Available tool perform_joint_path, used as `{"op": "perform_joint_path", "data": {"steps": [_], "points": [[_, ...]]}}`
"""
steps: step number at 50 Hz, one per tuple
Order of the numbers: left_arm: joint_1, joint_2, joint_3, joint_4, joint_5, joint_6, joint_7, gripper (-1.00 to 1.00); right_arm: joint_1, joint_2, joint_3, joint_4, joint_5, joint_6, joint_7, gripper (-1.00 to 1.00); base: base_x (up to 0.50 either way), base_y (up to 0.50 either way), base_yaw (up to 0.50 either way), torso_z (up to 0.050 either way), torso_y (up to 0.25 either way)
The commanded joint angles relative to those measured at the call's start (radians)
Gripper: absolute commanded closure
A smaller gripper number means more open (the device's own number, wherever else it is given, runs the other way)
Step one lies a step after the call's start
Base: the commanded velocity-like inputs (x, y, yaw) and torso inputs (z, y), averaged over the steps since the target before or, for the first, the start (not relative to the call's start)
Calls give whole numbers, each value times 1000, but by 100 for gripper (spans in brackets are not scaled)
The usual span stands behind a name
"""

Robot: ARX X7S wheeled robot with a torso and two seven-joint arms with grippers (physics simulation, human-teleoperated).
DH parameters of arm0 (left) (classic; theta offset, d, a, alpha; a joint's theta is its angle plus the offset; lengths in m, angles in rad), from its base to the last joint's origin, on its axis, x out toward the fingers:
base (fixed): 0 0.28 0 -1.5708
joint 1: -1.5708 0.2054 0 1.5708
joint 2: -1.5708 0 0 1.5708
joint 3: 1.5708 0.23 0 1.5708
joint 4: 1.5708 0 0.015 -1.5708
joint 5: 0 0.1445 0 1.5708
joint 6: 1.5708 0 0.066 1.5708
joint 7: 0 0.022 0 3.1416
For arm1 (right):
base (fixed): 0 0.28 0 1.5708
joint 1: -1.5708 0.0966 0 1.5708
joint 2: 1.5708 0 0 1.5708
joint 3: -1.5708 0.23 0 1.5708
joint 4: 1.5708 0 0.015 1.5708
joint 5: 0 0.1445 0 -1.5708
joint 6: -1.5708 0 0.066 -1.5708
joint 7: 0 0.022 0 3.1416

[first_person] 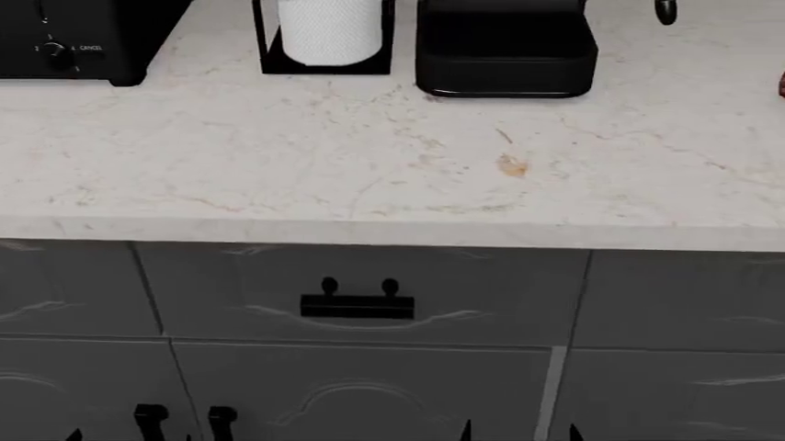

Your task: Open the right drawer.

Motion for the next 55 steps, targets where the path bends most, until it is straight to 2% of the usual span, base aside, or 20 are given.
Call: {"op": "perform_joint_path", "data": {"steps": [1,24,25,27,30,31,32,33,35,46,49,51,55], "points": [[-8,6,-8,12,-12,-4,12,-100,2,-1,3,-8,0,14,-9,-100,0,-223,0,0,0],[-12,-16,15,13,-36,-5,-15,-100,4,21,-26,-25,22,34,17,-100,0,-204,0,0,0],[-13,-17,17,22,-35,-13,-17,-100,6,21,-27,-9,23,20,15,-100,0,-203,0,0,0],[6,-12,33,195,-30,-169,-46,-100,8,19,-29,42,21,-29,12,-100,0,-201,0,0,0],[-13,-19,19,216,-63,-216,-39,-100,11,20,-31,56,23,-40,13,-100,0,-199,0,0,0],[-15,-22,18,227,-68,-229,-39,-100,9,26,-32,-7,28,19,21,-100,0,-195,0,0,0],[-18,-25,16,237,-72,-241,-39,-100,11,22,-34,47,25,-33,16,-100,0,-199,0,0,0],[-21,-28,14,244,-76,-249,-39,-100,8,28,-34,-13,31,23,24,-100,0,-191,0,0,0],[-24,-32,13,249,-81,-256,-39,-100,10,26,-37,29,28,-18,21,-100,0,-201,0,0,0],[-28,-40,22,249,-88,-254,-48,-100,8,38,-46,-21,39,25,35,-100,0,-200,0,0,0],[-28,-42,24,248,-90,-253,-51,-100,8,35,-51,35,34,-29,31,-100,0,-201,0,0,0],[-29,-44,26,248,-91,-254,-52,-100,9,41,-50,-23,42,28,39,-100,0,-199,0,0,0],[-27,-46,27,251,-94,-253,-56,-100,10,44,-54,-20,44,26,42,-100,0,-201,0,0,0]]}}
